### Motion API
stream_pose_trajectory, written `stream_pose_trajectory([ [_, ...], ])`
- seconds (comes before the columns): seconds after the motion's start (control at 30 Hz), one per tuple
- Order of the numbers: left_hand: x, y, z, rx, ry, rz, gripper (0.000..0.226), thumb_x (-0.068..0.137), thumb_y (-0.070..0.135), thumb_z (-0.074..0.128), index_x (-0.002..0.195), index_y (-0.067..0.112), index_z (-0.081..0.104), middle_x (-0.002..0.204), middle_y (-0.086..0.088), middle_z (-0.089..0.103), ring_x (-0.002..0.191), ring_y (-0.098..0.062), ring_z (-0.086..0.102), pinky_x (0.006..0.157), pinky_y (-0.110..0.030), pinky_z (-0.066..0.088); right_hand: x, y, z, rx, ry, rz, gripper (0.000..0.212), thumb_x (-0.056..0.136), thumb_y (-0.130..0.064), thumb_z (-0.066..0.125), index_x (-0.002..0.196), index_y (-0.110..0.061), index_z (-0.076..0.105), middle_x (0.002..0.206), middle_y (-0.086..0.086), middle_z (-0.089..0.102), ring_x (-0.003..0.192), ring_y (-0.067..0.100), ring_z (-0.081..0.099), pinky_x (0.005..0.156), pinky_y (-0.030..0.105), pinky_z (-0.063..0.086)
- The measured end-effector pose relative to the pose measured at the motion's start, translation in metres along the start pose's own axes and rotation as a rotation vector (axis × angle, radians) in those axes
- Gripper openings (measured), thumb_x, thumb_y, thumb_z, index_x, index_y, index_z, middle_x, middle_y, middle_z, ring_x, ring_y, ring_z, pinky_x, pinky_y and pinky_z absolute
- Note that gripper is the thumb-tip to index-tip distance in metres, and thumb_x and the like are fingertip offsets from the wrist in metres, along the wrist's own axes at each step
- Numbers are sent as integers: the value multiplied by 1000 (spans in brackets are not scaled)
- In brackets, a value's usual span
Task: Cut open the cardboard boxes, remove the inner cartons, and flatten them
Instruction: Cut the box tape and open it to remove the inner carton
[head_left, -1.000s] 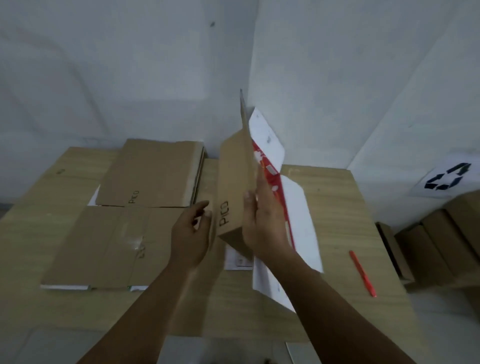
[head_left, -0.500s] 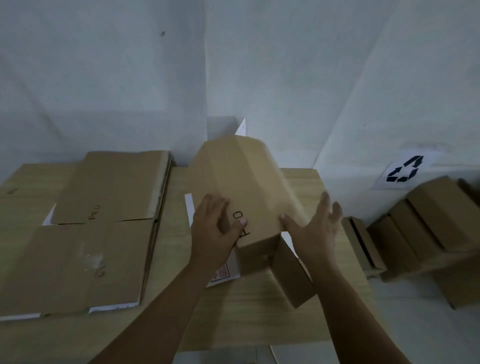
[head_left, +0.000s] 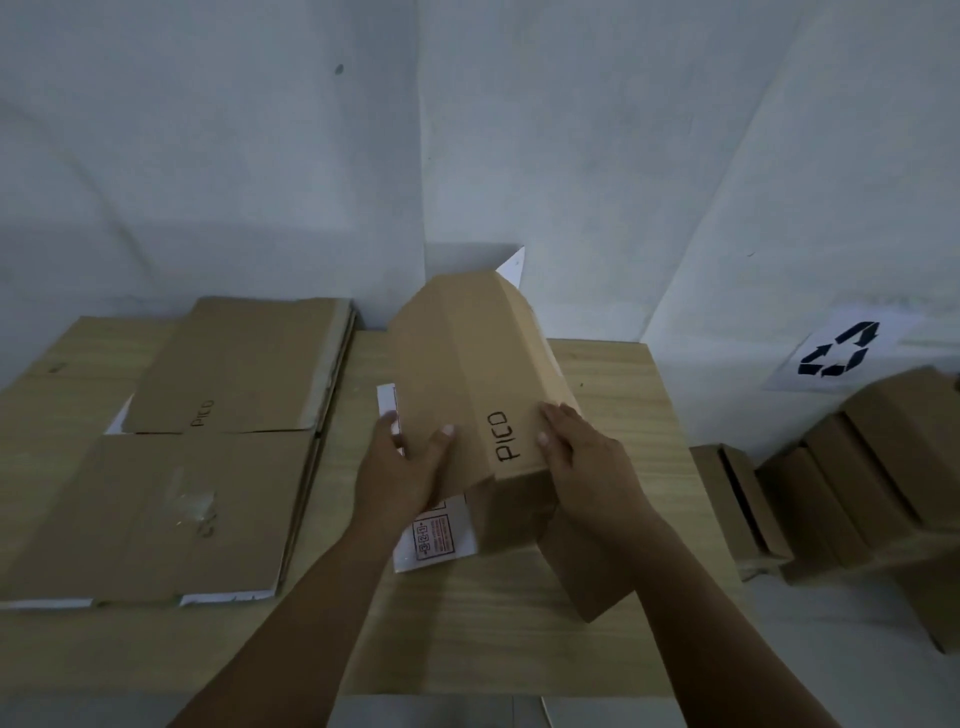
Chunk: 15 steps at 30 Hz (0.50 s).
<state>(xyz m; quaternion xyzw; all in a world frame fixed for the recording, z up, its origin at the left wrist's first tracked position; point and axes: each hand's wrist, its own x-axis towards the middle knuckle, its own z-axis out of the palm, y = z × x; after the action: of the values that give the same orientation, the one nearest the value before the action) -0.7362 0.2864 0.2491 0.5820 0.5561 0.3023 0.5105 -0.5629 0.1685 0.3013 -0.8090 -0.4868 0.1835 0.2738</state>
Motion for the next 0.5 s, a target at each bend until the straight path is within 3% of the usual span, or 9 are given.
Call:
stream_pose_trajectory([
  [0.1, 5, 8, -26, 2, 241, 61, 58, 90, 34, 66, 143, 23, 47, 104, 12, 61, 91, -10, 59, 82, -31, 49, 1, -1, 0, 28, -17, 7, 47, 106, -35, 43, 152, -23, 41, 153, 4, 45, 135, 26, 48, 114, 41, 39],
  [0.2, 8, 23, -47, -304, 328, 165, 37, 94, 22, 63, 131, 19, 59, 97, 5, 68, 90, -13, 65, 84, -35, 52, 2, -1, 2, 101, 1, 25, 44, 105, -34, 45, 149, -26, 45, 146, 2, 54, 129, 22, 53, 108, 34, 43],
  [0.3, 6, 39, -47, -484, 163, 360, 25, 96, 20, 58, 116, 28, 69, 105, 3, 73, 99, -15, 67, 88, -35, 52, 1, -4, 1, 311, 12, 68, 41, 105, -37, 46, 146, -30, 50, 140, -9, 56, 125, 11, 52, 101, 23, 42],
  [0.37, 0, 46, -35, -332, 24, 512, 33, 101, 15, 51, 108, 40, 72, 112, 7, 72, 106, -14, 67, 89, -30, 53, 0, -5, 2, 435, -7, 98, 39, 106, -37, 44, 143, -29, 54, 129, -23, 58, 117, -2, 53, 91, 11, 40],
  [0.4, -3, 50, -28, -226, -58, 555, 36, 104, 16, 48, 110, 43, 70, 120, 8, 70, 110, -14, 66, 88, -27, 54, 1, -3, 5, 513, -5, 122, 36, 106, -38, 43, 138, -31, 57, 121, -31, 60, 111, -8, 55, 89, 12, 42],
  [0.43, -7, 52, -20, -112, -136, 575, 33, 105, 21, 46, 115, 44, 68, 132, 9, 64, 115, -11, 63, 87, -22, 54, 1, -3, 6, 617, -3, 163, 33, 106, -41, 43, 132, -34, 62, 114, -33, 64, 109, -9, 58, 93, 18, 46],
  [0.5, -11, 47, -5, 110, -240, 572, 29, 102, 38, 47, 128, 43, 60, 149, 19, 40, 129, -4, 50, 90, -19, 53, 3, -2, 7, 869, -23, 296, 34, 106, -46, 40, 121, -34, 67, 110, -21, 72, 112, 2, 63, 99, 39, 50],
])
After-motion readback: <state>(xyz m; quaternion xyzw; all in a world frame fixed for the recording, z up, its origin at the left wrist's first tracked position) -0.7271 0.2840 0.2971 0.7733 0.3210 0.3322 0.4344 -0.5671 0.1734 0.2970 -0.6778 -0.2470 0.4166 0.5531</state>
